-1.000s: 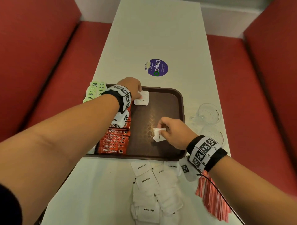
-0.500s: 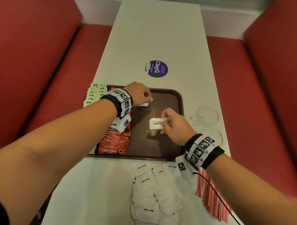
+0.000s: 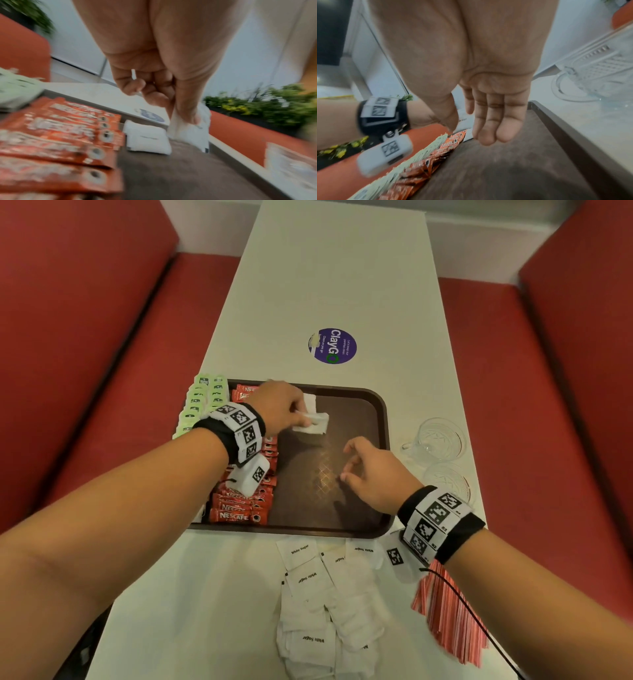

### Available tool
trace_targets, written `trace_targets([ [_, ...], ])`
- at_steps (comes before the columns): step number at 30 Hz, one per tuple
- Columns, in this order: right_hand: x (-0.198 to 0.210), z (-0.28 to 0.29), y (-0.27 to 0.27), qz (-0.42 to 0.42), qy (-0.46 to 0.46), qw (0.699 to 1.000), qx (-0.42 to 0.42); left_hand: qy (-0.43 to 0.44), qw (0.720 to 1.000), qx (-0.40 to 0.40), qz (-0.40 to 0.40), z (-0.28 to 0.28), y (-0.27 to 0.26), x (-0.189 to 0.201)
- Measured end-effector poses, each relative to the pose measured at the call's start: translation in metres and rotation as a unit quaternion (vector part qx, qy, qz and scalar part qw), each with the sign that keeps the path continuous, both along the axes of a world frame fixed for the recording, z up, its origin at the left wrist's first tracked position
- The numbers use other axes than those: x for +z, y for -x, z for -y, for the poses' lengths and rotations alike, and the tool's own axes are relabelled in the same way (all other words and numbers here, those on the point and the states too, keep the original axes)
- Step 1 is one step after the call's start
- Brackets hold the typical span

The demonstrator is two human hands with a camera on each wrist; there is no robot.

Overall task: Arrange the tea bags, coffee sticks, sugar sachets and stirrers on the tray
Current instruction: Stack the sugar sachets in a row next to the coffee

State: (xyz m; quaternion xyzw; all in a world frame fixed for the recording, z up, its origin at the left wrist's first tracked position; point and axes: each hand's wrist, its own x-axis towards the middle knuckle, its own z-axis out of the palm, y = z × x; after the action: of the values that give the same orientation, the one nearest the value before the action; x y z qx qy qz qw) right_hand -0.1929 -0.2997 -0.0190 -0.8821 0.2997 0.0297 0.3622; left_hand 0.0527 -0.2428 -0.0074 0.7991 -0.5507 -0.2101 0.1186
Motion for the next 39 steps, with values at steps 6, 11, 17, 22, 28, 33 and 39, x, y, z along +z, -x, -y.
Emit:
trace_targets([
  [6, 0.006, -0.006, 0.027, -0.150, -0.005, 0.977, 0.152, -0.066, 0.995, 0.054, 0.042, 0.019, -0.023, -0.014],
  [11, -0.001, -0.016, 0.047, -0.189, -0.009, 0.952, 0.239, -0.109, 0.988, 0.058, 0.088, 0.040, -0.026, -0.026],
  [17, -0.005, -0.029, 0.063, -0.180, 0.111, 0.934, 0.289, -0.159, 0.977, 0.084, 0.118, 0.049, -0.031, -0.039],
  [22, -0.014, -0.035, 0.066, -0.194, 0.192, 0.904, 0.328, -0.155, 0.972, 0.100, 0.145, 0.046, -0.028, -0.037],
  [28, -0.024, -0.036, 0.066, -0.182, 0.213, 0.902, 0.329, -0.049, 0.980, 0.086, 0.175, 0.015, 0.010, -0.002],
  [33, -0.024, -0.041, 0.071, -0.178, 0.199, 0.907, 0.325, -0.016, 0.994, -0.026, 0.103, -0.040, 0.073, 0.017],
  [39, -0.019, -0.047, 0.082, -0.125, 0.176, 0.936, 0.277, -0.113, 0.975, -0.179, 0.069, -0.093, 0.147, 0.012],
])
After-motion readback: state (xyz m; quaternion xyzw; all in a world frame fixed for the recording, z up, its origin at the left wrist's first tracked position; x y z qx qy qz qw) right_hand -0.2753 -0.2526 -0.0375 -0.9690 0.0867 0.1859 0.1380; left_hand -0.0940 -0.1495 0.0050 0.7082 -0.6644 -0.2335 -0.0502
